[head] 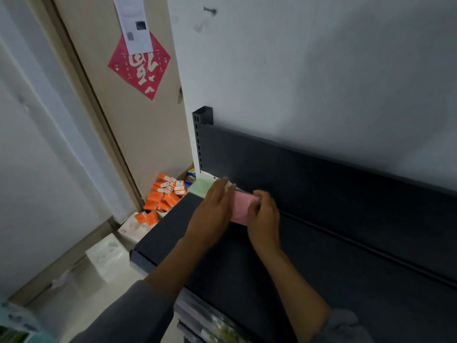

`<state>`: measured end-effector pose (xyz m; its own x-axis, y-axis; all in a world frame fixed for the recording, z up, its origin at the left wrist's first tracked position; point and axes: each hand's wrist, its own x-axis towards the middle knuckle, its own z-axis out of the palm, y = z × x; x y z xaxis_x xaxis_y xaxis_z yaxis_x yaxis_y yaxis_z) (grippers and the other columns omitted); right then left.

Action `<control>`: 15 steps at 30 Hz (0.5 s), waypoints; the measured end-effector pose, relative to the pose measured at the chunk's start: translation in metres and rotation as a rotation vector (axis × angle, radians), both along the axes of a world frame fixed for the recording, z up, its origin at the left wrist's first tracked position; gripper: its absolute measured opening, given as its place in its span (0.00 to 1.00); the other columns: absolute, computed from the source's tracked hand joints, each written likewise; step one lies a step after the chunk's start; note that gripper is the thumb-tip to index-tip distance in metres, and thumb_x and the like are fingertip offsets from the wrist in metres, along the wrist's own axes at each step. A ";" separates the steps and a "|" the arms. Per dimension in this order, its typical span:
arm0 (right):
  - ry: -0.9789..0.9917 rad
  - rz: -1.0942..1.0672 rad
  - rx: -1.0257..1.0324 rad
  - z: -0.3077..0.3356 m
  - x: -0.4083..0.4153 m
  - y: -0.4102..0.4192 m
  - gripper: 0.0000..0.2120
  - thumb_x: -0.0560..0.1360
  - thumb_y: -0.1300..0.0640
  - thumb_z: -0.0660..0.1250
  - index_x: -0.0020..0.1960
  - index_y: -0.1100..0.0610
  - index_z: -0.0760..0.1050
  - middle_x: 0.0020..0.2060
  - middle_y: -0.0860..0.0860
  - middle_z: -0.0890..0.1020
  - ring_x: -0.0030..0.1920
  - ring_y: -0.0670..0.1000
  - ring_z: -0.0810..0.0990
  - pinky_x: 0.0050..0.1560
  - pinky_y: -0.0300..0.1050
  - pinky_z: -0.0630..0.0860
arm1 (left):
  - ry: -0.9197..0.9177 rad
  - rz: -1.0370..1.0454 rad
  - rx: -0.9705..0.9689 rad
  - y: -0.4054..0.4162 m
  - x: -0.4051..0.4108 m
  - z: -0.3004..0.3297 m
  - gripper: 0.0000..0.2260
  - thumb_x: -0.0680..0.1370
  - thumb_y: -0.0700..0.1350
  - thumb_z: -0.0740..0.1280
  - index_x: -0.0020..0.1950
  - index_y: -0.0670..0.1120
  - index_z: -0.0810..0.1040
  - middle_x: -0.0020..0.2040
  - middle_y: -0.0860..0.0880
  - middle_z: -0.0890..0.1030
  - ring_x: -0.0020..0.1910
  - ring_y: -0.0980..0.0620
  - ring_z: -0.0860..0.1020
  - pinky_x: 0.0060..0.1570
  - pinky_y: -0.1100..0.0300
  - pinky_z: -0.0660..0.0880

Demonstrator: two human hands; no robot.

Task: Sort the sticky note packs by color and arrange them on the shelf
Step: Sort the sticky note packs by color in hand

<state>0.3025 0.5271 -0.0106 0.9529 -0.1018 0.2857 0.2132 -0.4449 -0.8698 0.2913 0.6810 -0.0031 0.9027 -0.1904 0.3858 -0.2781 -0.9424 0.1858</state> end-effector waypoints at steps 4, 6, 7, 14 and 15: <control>0.033 -0.106 -0.004 -0.008 0.015 0.004 0.12 0.82 0.59 0.61 0.65 0.52 0.74 0.61 0.49 0.72 0.53 0.46 0.76 0.55 0.41 0.74 | 0.004 -0.102 -0.046 0.004 0.028 -0.009 0.29 0.79 0.39 0.64 0.79 0.40 0.62 0.80 0.37 0.56 0.79 0.39 0.57 0.72 0.50 0.65; 0.050 -0.140 -0.027 -0.013 0.023 0.009 0.12 0.82 0.58 0.62 0.65 0.52 0.74 0.61 0.50 0.72 0.52 0.46 0.76 0.56 0.43 0.76 | 0.017 -0.133 -0.028 0.011 0.044 -0.014 0.31 0.76 0.36 0.68 0.78 0.41 0.64 0.80 0.38 0.59 0.78 0.39 0.60 0.72 0.48 0.66; 0.075 -0.158 -0.059 -0.017 0.029 0.011 0.12 0.82 0.58 0.63 0.65 0.53 0.73 0.61 0.50 0.72 0.52 0.46 0.76 0.56 0.43 0.76 | 0.037 -0.136 -0.018 0.015 0.052 -0.019 0.30 0.76 0.35 0.68 0.78 0.42 0.64 0.79 0.38 0.60 0.77 0.39 0.62 0.73 0.46 0.67; 0.216 -0.244 -0.313 -0.041 0.044 0.020 0.12 0.77 0.57 0.69 0.60 0.53 0.76 0.56 0.51 0.70 0.50 0.51 0.77 0.55 0.47 0.78 | 0.062 -0.194 0.131 0.046 0.079 -0.058 0.17 0.74 0.42 0.70 0.63 0.44 0.80 0.63 0.41 0.78 0.62 0.39 0.77 0.58 0.47 0.75; 0.215 -0.251 -0.337 -0.043 0.044 0.021 0.11 0.77 0.56 0.70 0.60 0.53 0.76 0.55 0.50 0.70 0.50 0.51 0.76 0.55 0.47 0.78 | 0.046 -0.216 0.140 0.048 0.081 -0.057 0.16 0.75 0.44 0.68 0.61 0.44 0.81 0.61 0.42 0.79 0.61 0.40 0.77 0.58 0.47 0.74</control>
